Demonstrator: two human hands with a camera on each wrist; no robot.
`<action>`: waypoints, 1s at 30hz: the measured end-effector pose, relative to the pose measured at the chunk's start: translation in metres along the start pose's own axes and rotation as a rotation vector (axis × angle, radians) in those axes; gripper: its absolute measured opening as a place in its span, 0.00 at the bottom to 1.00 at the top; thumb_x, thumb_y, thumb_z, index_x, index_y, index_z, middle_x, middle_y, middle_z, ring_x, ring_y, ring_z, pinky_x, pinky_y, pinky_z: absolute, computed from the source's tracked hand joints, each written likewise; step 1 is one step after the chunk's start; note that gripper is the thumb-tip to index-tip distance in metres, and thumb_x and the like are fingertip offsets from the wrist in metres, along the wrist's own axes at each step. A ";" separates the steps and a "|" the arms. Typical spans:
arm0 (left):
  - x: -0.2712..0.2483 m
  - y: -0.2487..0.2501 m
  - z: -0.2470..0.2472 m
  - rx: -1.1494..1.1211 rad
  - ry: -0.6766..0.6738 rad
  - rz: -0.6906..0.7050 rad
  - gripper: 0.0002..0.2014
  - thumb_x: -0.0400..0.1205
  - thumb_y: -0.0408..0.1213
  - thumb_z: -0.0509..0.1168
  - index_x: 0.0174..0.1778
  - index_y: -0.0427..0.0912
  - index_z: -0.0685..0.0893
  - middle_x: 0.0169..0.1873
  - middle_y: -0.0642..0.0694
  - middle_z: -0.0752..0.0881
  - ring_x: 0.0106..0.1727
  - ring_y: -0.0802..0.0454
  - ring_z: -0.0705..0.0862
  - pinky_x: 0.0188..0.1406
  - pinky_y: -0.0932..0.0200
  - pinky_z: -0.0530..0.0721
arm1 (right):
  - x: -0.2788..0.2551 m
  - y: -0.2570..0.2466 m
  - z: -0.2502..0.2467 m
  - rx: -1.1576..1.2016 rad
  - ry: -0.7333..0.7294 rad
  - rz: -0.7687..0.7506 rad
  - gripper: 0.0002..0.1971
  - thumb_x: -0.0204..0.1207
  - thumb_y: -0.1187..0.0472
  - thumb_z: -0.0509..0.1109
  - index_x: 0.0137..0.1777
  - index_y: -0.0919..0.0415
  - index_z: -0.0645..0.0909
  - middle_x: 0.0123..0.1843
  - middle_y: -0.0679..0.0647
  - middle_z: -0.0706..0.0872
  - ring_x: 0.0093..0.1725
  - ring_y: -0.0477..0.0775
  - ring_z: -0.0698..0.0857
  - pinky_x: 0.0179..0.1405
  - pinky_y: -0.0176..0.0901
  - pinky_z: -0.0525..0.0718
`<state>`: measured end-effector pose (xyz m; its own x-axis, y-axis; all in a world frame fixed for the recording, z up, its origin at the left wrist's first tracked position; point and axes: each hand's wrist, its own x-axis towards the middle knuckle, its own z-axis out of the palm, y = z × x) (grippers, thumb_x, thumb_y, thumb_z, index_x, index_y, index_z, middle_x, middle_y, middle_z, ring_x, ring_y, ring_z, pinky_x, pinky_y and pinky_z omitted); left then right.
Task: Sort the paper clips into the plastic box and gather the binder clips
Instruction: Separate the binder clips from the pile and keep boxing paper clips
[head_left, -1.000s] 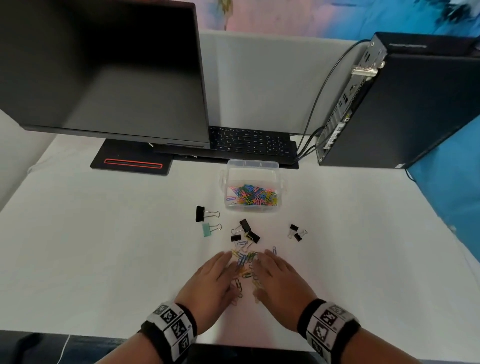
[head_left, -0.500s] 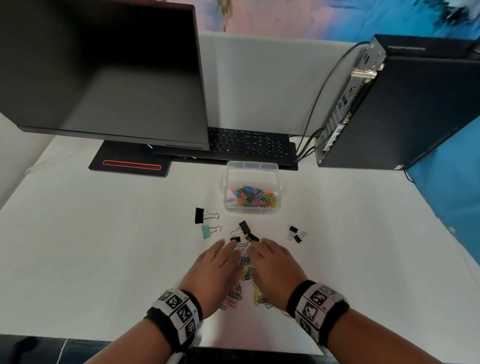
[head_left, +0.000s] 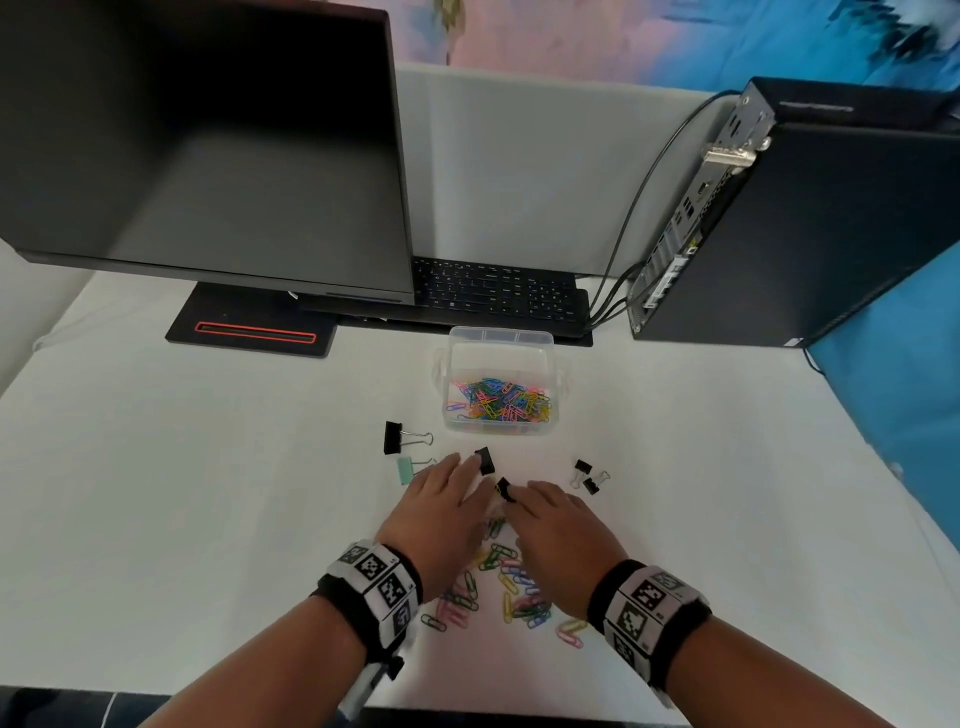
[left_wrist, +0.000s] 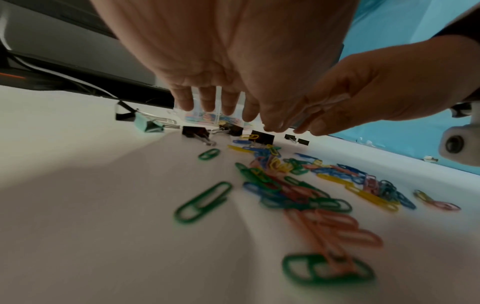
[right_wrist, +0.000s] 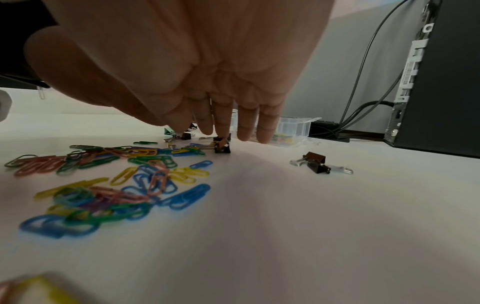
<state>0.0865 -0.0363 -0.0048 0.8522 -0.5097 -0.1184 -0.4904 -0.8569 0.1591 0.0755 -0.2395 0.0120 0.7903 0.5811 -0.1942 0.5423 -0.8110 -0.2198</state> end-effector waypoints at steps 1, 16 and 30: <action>0.005 0.002 0.002 0.016 -0.018 -0.021 0.28 0.80 0.51 0.47 0.74 0.44 0.73 0.76 0.38 0.72 0.75 0.34 0.70 0.70 0.37 0.74 | 0.002 0.001 -0.001 0.003 0.011 0.008 0.26 0.73 0.61 0.67 0.72 0.59 0.74 0.72 0.55 0.78 0.71 0.62 0.74 0.67 0.56 0.79; -0.001 -0.008 0.008 0.045 -0.036 -0.043 0.30 0.80 0.54 0.58 0.80 0.56 0.63 0.82 0.37 0.59 0.82 0.33 0.55 0.76 0.31 0.62 | -0.004 0.015 -0.002 -0.041 -0.042 0.015 0.30 0.74 0.61 0.59 0.79 0.60 0.65 0.76 0.59 0.74 0.72 0.65 0.74 0.69 0.59 0.76; -0.016 -0.003 0.007 0.046 -0.074 0.164 0.23 0.85 0.48 0.54 0.73 0.40 0.75 0.77 0.39 0.71 0.80 0.39 0.64 0.74 0.40 0.70 | -0.022 0.035 -0.003 0.037 -0.002 0.134 0.25 0.72 0.61 0.70 0.70 0.60 0.75 0.70 0.56 0.79 0.66 0.61 0.78 0.57 0.53 0.85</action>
<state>0.0732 -0.0260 -0.0099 0.7450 -0.6459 -0.1668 -0.6311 -0.7634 0.1377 0.0782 -0.2803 0.0116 0.8546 0.4677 -0.2258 0.4208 -0.8784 -0.2266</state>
